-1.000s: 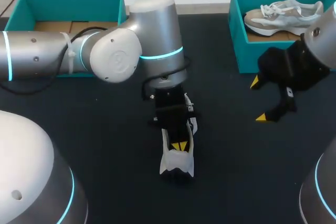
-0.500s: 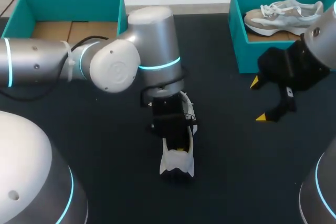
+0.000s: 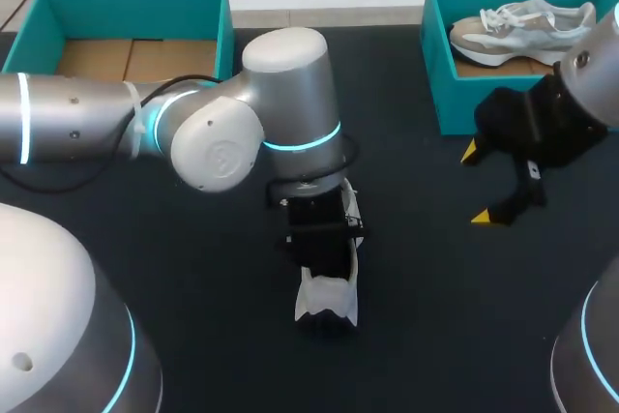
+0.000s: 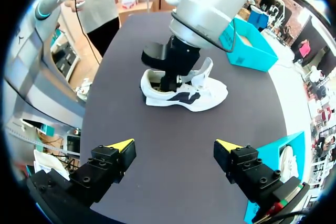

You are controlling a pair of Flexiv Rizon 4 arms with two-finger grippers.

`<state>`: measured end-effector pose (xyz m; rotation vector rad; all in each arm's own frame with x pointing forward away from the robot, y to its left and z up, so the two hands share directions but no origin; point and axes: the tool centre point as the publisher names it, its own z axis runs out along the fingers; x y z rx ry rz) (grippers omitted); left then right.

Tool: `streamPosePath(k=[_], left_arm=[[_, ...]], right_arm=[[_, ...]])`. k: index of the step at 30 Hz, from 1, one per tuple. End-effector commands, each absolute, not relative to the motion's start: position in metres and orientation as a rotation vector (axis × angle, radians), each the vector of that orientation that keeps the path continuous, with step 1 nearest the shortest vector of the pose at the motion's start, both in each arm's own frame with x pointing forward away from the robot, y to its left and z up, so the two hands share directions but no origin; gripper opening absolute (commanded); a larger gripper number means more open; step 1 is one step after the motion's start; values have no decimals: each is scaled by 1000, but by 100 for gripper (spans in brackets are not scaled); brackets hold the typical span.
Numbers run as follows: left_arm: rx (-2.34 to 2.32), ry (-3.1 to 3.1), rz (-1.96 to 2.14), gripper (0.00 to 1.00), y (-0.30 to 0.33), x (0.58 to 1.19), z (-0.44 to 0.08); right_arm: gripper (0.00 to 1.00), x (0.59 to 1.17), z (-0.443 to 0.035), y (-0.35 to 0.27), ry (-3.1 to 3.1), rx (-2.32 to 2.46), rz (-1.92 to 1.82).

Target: Take the shoe out of the shoebox, open the shoe tongue, remove and reinsert the insole, then place the shoe into the shoebox

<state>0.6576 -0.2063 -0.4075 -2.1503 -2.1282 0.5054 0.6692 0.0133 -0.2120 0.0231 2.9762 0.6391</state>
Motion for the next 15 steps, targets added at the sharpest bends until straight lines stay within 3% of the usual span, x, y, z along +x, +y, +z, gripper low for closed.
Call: streamPosePath(k=[1, 15], left_arm=[[-2163, -2149, 507, 0, -205, 679, -426], [-2295, -2131, 379, 0, -197, 700, -395]], right_arm=[[100, 670, -213, 14, 2978, 24, 636], [100, 670, -213, 14, 2978, 24, 636]])
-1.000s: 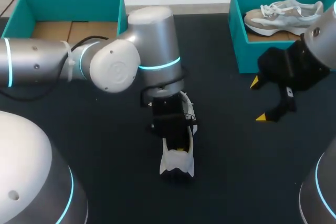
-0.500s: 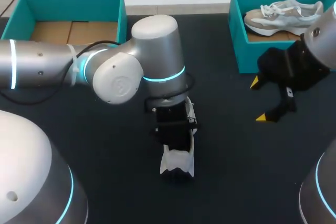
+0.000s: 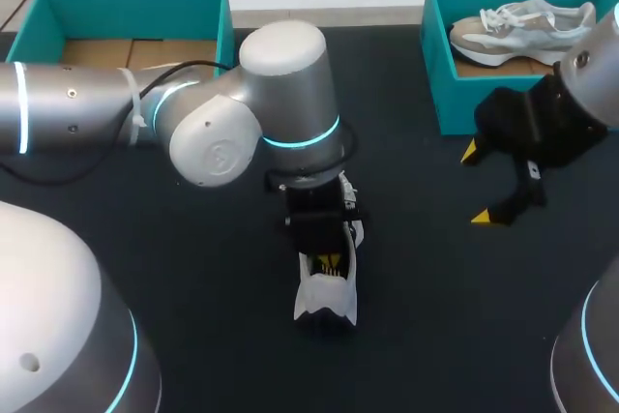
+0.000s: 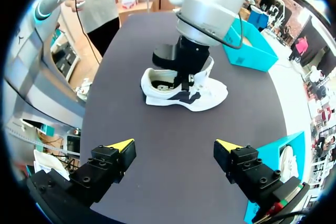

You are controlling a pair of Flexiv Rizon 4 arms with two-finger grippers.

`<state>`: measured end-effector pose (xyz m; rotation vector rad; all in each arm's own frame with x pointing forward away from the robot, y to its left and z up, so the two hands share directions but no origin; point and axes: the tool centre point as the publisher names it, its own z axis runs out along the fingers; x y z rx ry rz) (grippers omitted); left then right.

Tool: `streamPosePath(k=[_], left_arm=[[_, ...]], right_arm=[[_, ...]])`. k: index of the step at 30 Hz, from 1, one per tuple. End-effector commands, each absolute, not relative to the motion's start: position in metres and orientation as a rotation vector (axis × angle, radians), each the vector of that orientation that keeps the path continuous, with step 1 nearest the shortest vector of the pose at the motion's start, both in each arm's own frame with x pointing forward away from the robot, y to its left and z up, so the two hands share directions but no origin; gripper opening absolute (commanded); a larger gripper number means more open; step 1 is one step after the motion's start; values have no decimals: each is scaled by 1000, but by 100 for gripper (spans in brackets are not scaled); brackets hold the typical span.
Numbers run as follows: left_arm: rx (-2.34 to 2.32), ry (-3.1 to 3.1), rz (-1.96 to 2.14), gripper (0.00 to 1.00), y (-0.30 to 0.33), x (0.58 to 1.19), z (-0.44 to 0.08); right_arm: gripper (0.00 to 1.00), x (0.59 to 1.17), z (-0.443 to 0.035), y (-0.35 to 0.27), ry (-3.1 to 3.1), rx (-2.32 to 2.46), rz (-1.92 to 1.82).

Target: Take the shoe out of the shoebox, open the shoe tongue, remove and reinsert the insole, then place the shoe into the shoebox

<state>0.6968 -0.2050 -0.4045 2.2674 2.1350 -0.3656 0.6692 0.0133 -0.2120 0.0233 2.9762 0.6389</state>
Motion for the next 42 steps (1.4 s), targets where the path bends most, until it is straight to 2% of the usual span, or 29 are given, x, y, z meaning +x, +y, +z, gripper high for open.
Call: streamPosePath(k=[1, 19, 30, 42], left_arm=[[2277, 2111, -383, 0, -197, 700, -392], [2419, 2037, -503, 0, -207, 652, -405], [2358, 2050, -297, 0, -209, 689, -420], [2264, 1920, -176, 0, -212, 713, -374]], right_arm=[[100, 670, -213, 14, 2978, 24, 636], [100, 670, -213, 14, 2978, 24, 636], [100, 670, -213, 14, 2978, 24, 636], [100, 670, -213, 14, 2978, 24, 636]])
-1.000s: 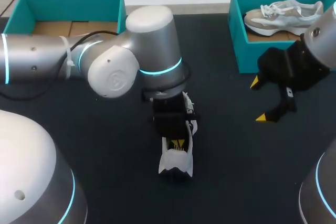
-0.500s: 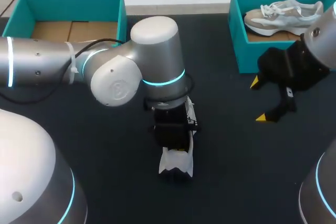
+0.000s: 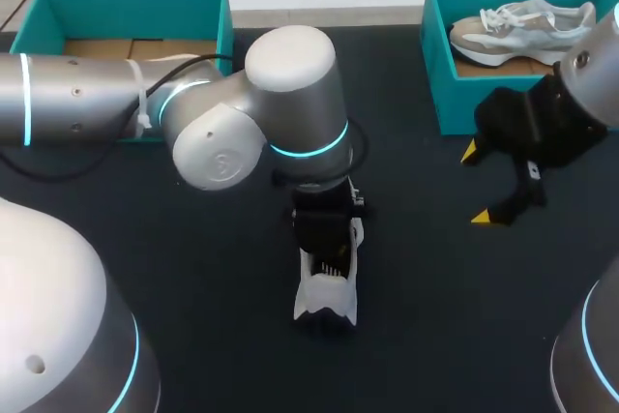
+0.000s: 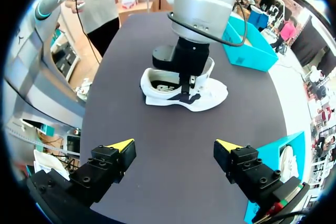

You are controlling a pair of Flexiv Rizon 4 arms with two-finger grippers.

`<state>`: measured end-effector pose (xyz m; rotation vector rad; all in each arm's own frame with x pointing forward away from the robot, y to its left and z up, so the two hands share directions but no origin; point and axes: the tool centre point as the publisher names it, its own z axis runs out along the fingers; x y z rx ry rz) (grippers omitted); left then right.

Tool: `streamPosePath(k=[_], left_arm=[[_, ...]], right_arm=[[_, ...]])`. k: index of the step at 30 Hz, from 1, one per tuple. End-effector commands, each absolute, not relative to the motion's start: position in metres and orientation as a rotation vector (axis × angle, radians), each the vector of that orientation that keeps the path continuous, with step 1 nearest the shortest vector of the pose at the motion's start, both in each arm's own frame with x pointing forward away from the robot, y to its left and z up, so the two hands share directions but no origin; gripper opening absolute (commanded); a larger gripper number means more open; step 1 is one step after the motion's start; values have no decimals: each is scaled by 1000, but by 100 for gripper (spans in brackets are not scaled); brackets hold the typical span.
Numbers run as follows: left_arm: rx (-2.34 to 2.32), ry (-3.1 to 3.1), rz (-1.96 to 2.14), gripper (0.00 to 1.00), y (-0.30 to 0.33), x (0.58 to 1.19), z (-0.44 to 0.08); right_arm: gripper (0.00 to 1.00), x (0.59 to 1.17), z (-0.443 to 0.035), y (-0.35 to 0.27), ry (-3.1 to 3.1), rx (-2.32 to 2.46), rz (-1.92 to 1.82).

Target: Take the shoe out of the shoebox, open the shoe tongue, remove and reinsert the insole, then place the shoe into the shoebox

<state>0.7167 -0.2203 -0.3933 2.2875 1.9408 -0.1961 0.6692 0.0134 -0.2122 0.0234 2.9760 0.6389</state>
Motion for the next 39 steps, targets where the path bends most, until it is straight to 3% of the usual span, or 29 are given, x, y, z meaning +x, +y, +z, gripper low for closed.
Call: streamPosePath(k=[1, 10, 11, 13, 14, 15, 39], left_arm=[[2250, 1910, -173, 0, -213, 714, -369], [2168, 1874, -70, 0, -215, 717, -346], [2168, 1865, -55, 28, -214, 716, -346], [2172, 1887, -65, 64, -213, 714, -346], [2167, 1891, -59, 87, -213, 714, -346], [2165, 1907, -43, 100, -213, 714, -347], [2169, 2020, 82, 100, -204, 717, -331]], right_arm=[[100, 670, -213, 14, 2978, 24, 636], [100, 670, -213, 14, 2978, 24, 636], [100, 670, -213, 14, 2978, 24, 636], [100, 670, -213, 14, 2978, 24, 636], [100, 670, -213, 14, 2978, 24, 636], [100, 670, -213, 14, 2978, 24, 636], [100, 670, -213, 14, 2978, 24, 636]])
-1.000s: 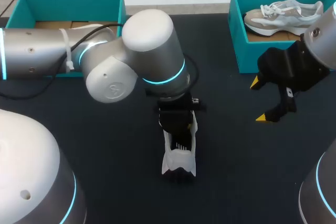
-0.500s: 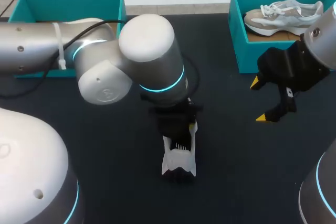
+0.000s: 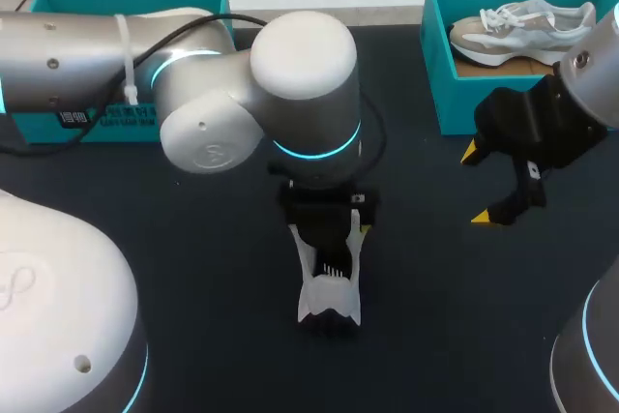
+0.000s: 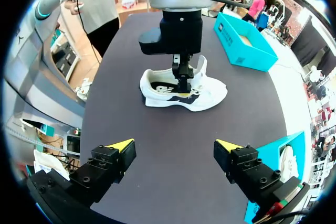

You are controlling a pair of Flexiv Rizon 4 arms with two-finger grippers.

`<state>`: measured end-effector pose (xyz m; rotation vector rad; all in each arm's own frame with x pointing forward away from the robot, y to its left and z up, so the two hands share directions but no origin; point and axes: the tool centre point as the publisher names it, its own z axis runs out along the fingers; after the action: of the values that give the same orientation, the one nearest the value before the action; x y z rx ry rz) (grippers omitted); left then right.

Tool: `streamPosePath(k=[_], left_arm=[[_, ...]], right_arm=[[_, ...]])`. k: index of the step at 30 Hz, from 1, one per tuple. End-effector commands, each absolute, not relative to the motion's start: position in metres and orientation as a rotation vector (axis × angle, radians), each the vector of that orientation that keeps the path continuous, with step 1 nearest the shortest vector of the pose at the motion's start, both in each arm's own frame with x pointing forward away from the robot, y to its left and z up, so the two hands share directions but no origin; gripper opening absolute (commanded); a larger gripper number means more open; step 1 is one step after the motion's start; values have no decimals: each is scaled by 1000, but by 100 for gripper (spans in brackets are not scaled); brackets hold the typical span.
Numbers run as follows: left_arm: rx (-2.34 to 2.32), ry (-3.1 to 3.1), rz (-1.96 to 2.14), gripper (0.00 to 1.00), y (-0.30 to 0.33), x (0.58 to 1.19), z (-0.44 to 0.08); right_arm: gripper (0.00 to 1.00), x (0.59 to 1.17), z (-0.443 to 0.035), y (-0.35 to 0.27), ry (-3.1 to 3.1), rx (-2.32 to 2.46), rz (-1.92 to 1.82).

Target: Take the shoe out of the shoebox, open the shoe tongue, remove and reinsert the insole, then place the shoe into the shoebox

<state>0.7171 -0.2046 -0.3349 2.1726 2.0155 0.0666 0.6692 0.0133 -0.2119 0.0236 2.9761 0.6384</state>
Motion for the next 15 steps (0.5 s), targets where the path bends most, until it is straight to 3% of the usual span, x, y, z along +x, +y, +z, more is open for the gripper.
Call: streamPosePath(k=[1, 15], left_arm=[[2159, 2022, 81, 100, -203, 718, -329], [2167, 2050, 42, 100, -195, 745, -288]], right_arm=[[100, 670, -213, 14, 2978, 24, 636], [100, 670, -213, 14, 2978, 24, 636]])
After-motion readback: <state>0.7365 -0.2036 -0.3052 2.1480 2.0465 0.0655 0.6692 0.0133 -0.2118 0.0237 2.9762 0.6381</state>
